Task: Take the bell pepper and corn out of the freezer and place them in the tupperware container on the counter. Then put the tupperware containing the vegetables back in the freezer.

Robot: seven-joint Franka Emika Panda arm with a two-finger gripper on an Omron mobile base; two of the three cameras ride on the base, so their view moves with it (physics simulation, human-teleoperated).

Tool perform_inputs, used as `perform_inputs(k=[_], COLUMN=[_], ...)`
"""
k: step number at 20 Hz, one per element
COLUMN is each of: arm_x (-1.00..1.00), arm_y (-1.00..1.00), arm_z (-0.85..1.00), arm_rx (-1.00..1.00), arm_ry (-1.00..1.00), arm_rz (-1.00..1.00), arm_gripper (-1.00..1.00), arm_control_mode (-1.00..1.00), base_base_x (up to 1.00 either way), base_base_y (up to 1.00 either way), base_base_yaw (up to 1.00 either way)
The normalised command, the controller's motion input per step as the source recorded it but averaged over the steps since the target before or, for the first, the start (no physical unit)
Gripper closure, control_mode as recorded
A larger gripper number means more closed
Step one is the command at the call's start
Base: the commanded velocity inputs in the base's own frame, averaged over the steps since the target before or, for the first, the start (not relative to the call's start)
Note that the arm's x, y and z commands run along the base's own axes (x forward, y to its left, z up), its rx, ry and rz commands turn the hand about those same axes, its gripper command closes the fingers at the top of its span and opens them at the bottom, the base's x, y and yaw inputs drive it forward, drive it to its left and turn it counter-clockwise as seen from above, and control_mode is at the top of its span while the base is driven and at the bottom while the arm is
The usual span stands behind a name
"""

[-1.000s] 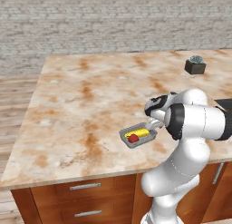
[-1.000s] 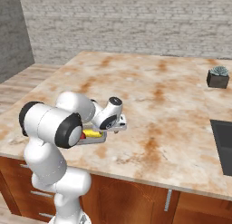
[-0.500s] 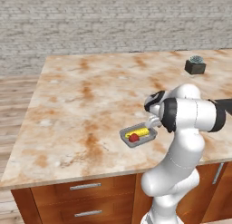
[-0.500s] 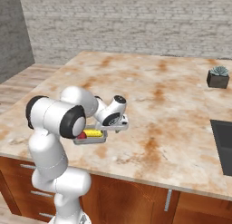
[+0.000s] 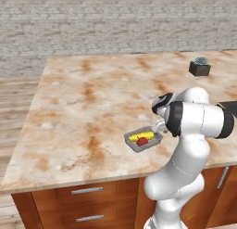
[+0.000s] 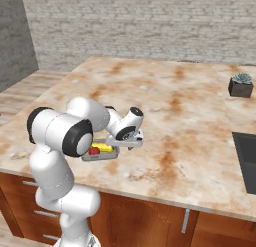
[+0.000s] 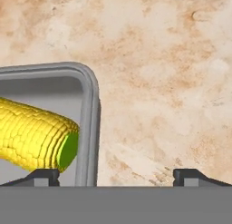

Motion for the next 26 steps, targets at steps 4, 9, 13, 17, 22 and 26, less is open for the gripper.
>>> perform_inputs(k=[4, 9, 13, 17, 22, 26], arm_x=[-0.31, 0.1, 0.28, 0.14, -0.41, -0.76], arm_y=[0.0, 0.0, 0.0, 0.0, 0.0, 0.25], arm_z=[-0.03, -0.09, -0.31, -0.28, -0.08, 0.21], arm_rx=[0.0, 0.0, 0.0, 0.0, 0.0, 0.0], arm_ry=[0.0, 0.0, 0.05, 0.02, -0.03, -0.15], arm_rz=[0.0, 0.0, 0.0, 0.0, 0.0, -0.06], arm_gripper=[-1.0, -1.0, -1.0, 1.0, 1.0, 1.0], arm_control_mode=[-1.0, -1.0, -1.0, -1.0, -1.0, -1.0], base_base_x=[0.0, 0.0, 0.0, 0.0, 0.0, 0.0], base_base_y=[0.0, 0.0, 0.0, 0.0, 0.0, 0.0], base_base_yaw=[0.0, 0.0, 0.0, 0.0, 0.0, 0.0])
